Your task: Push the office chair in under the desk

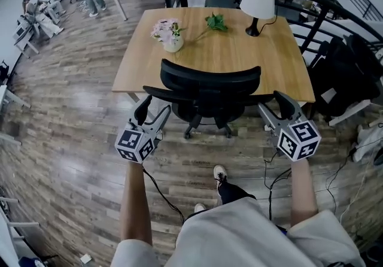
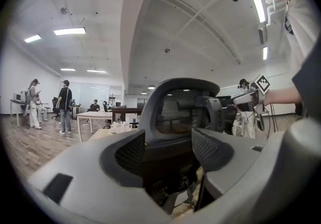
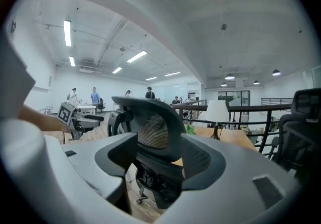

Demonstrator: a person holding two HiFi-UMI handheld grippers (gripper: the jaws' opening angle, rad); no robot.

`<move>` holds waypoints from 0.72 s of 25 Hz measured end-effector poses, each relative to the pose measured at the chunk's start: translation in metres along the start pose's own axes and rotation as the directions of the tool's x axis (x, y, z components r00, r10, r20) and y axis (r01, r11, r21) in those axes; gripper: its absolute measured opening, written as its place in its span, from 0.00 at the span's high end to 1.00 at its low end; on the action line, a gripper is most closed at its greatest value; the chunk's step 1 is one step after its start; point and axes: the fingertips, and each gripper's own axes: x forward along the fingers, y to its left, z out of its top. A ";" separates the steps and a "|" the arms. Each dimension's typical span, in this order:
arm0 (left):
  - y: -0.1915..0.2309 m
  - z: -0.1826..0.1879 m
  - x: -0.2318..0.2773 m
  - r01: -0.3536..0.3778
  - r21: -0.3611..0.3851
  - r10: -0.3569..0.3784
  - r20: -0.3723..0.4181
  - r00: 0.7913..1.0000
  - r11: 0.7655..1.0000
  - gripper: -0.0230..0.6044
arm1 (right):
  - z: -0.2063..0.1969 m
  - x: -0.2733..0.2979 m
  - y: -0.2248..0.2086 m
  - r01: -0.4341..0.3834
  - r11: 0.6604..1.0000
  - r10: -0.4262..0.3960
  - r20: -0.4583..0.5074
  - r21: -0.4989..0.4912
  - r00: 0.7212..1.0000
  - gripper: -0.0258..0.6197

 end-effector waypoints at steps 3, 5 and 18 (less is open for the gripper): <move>-0.025 -0.007 -0.029 0.043 0.011 -0.042 -0.018 0.999 0.999 0.45 | -0.003 -0.028 0.023 0.017 1.000 -0.017 0.016 0.016 1.000 0.52; -0.039 -0.008 -0.048 0.057 0.017 -0.057 -0.022 0.998 0.998 0.45 | -0.004 -0.045 0.041 0.024 1.000 -0.024 0.023 0.018 0.999 0.52; -0.118 0.034 -0.145 0.094 0.056 -0.097 0.052 0.994 0.994 0.60 | -0.002 -0.142 0.151 0.005 1.000 -0.007 0.088 0.026 0.996 0.62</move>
